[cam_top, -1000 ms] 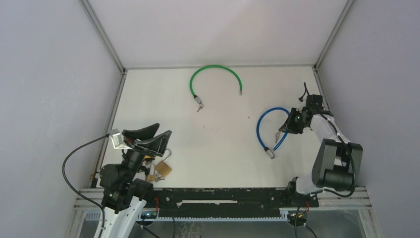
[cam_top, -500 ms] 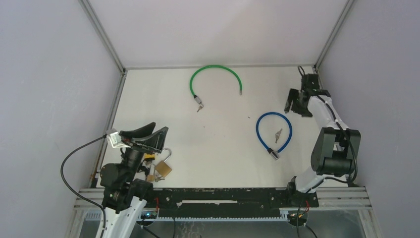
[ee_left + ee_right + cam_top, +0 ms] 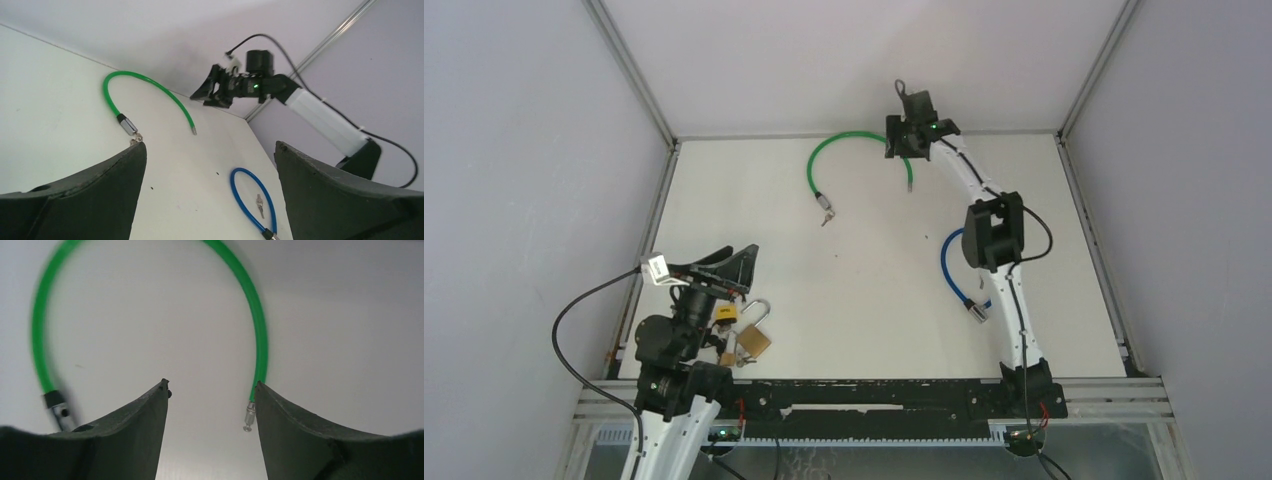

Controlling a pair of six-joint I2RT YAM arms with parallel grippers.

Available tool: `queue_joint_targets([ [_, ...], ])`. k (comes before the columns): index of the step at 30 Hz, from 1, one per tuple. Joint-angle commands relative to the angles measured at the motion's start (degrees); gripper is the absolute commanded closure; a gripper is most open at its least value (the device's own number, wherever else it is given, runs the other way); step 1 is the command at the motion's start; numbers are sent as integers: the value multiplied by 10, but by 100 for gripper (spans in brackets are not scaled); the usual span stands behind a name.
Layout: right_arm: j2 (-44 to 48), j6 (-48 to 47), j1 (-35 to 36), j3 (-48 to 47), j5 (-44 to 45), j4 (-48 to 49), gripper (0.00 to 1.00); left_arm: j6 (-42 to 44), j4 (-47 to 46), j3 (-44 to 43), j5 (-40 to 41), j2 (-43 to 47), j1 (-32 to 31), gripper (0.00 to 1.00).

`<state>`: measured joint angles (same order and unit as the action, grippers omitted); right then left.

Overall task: Lock with the key
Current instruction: Move the lock to the center of the board.

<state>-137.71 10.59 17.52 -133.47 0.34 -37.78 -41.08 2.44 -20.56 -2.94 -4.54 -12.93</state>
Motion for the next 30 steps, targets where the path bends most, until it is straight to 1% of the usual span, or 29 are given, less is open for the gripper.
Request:
queue_joint_targets([
  [1,-76,24,5,-88,58,-85,30,3,-6,9,14,-6,6,1],
  [4,-69,30,-1,-42,72,-54,32,1,-17,18,11,-9,6,1],
  [5,-69,31,-1,-37,73,-56,34,0,-21,21,10,-10,6,1],
  [8,-79,16,5,-37,66,-68,37,-7,-48,29,9,-16,6,2],
  [11,-92,14,5,-38,27,-85,40,-13,-70,38,12,-19,6,3],
  [16,-111,15,-5,-38,4,-106,46,-17,-73,44,18,-19,6,6],
  [17,-114,15,-9,-38,-5,-108,49,-17,-73,44,20,-20,6,6],
  [19,-117,10,-12,-38,-19,-113,65,-16,-70,42,24,-21,6,9],
  [21,-110,0,-14,-36,-18,-127,84,-16,-69,39,24,-22,6,12],
  [22,-103,-6,-13,-33,-21,-133,89,-15,-68,39,24,-22,6,13],
  [23,-92,-13,-12,-23,-25,-138,93,-15,-66,38,22,-22,7,14],
  [25,-58,-32,-7,19,-34,-140,97,-13,-61,36,22,-19,6,16],
  [27,-11,-55,2,89,-30,-138,99,-10,-56,34,24,-14,7,17],
  [30,68,-85,16,231,-33,-129,100,-5,-48,31,26,-7,7,17],
])
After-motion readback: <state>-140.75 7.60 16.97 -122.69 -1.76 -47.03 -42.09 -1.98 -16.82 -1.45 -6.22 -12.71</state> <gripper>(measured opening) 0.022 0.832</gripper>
